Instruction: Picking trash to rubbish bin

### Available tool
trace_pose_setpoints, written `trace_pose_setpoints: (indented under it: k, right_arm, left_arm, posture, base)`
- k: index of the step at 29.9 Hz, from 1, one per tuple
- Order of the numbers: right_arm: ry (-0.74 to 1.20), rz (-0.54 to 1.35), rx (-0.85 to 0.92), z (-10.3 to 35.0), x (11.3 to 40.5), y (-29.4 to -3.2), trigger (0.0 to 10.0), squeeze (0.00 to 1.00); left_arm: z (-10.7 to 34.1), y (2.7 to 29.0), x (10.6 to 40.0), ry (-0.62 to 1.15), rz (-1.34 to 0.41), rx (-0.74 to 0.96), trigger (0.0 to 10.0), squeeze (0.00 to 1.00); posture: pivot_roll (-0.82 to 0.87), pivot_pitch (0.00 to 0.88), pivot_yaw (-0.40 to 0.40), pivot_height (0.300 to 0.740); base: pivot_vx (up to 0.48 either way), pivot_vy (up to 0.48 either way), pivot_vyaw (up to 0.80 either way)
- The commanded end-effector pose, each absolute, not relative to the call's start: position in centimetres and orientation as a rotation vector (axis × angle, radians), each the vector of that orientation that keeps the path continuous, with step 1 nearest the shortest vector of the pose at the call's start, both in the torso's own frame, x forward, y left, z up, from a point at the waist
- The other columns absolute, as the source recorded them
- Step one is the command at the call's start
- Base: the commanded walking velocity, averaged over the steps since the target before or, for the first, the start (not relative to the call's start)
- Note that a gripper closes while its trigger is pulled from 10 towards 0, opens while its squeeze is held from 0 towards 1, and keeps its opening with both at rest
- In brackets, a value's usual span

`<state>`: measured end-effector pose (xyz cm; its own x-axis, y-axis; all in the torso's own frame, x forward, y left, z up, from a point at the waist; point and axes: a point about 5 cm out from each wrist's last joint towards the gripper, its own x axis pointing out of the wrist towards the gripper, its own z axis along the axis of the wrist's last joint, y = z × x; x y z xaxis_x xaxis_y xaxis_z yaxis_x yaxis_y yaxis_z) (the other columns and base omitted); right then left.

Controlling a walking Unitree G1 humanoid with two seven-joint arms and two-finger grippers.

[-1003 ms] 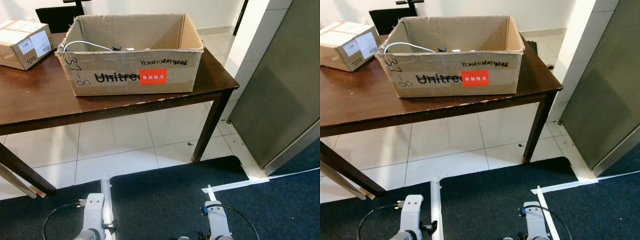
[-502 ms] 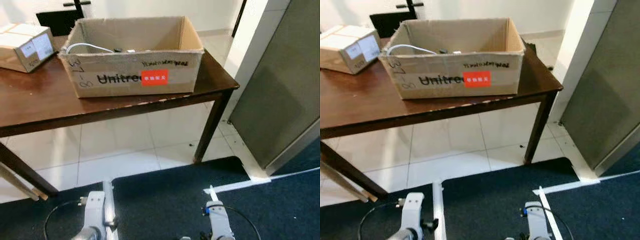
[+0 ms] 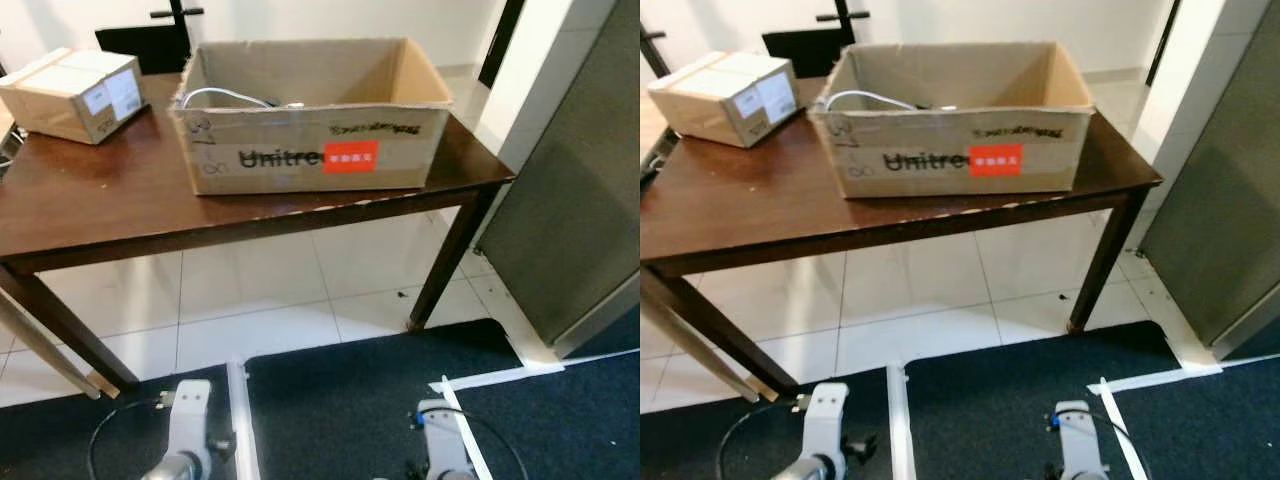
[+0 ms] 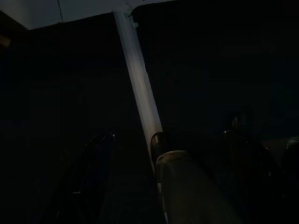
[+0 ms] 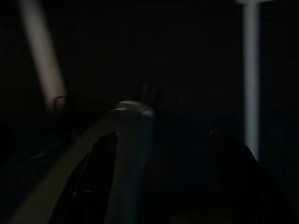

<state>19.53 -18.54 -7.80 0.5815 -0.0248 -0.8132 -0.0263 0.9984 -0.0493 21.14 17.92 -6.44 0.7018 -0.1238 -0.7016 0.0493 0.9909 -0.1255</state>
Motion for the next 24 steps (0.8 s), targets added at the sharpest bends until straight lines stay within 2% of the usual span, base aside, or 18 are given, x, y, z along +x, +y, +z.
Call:
trace_pose_setpoints:
  k: [1, 24]
  right_arm:
    - [0.981, -0.006, -0.056, -8.22, 18.72, -18.77, 10.0, 0.00]
    - [0.978, -0.007, -0.049, -8.21, 18.77, -18.60, 10.0, 0.00]
  left_arm:
    - [-6.79, 18.05, 20.57, 0.812, -0.099, -0.095, 10.0, 0.00]
    - [-6.63, 18.21, 20.81, 0.808, -0.109, -0.094, 10.0, 0.00]
  posture:
    - [-0.01, 0.132, 0.028, 0.740]
    - [-0.01, 0.133, 0.031, 0.740]
  base:
    - [0.000, 0.000, 0.00]
    - [0.000, 0.000, 0.00]
